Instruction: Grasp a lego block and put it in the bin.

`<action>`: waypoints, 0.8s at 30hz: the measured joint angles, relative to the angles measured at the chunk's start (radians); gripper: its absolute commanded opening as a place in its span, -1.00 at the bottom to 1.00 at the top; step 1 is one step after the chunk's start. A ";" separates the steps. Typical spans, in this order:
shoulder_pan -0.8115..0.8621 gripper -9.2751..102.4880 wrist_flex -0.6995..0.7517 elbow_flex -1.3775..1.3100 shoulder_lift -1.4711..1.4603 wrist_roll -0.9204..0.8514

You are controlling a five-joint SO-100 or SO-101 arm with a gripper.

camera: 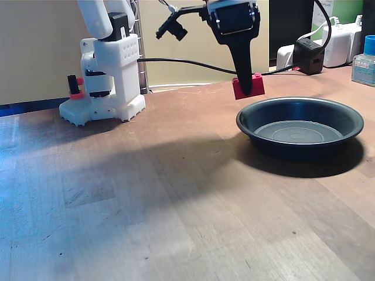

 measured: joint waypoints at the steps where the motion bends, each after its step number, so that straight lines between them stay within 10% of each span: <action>1: 0.005 -0.84 -0.002 -0.031 -0.031 0.000; 24: 0.025 -0.83 -0.003 -0.281 -0.374 0.012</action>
